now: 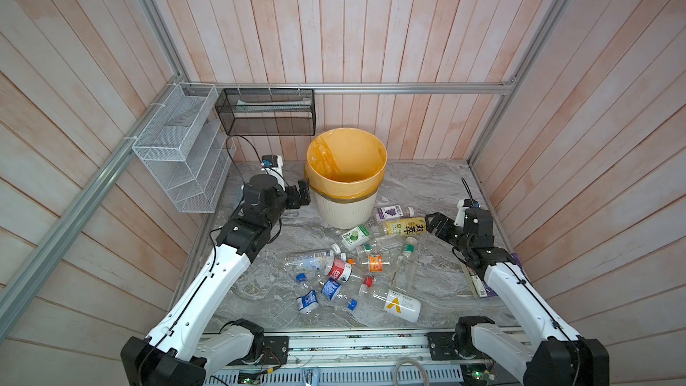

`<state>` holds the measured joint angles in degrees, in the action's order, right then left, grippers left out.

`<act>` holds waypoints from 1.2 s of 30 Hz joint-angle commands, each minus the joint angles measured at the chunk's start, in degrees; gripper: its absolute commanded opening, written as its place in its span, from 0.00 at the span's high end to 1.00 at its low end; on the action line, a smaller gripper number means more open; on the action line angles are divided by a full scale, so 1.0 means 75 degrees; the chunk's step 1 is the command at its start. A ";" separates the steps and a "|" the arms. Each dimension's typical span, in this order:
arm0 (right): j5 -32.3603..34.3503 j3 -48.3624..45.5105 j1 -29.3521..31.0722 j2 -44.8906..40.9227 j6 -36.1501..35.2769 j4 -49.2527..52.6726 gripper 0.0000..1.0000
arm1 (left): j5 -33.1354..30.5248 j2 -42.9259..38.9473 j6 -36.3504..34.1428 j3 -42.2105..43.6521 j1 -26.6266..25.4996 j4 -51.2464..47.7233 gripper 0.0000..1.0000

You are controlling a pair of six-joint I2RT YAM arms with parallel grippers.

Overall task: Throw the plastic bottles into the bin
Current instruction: 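Lower the right gripper onto the vitamin C bottle near the robot and grasp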

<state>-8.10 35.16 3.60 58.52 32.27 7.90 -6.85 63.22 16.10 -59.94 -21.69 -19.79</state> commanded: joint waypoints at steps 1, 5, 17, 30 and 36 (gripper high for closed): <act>-0.0184 -0.0178 -0.0038 0.0140 0.0237 0.0016 0.01 | -0.0028 -0.0540 0.0272 0.0933 -0.0304 -0.0392 0.00; -0.0505 -0.0113 0.0167 0.0243 0.0106 0.0067 0.07 | -0.0406 -0.1064 0.1127 0.1831 -0.0531 -0.0115 0.00; 0.0890 0.0433 0.2615 -0.0132 -0.1004 0.1455 0.11 | -0.0865 -0.0684 0.1999 0.2262 -0.0414 0.0463 0.00; 0.1594 0.0445 0.5972 -0.1443 0.0223 0.3441 0.12 | -0.0432 -0.0858 0.1735 0.2171 0.0122 0.0296 0.00; 0.1798 0.0251 0.7212 -0.1236 0.0870 0.3747 0.12 | -0.0196 -0.0697 0.1679 0.2015 0.0127 0.0237 0.00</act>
<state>2.81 38.02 54.43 48.23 34.54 32.23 -10.11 57.56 29.58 -42.96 -21.02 -17.21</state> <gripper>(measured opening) 0.881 0.996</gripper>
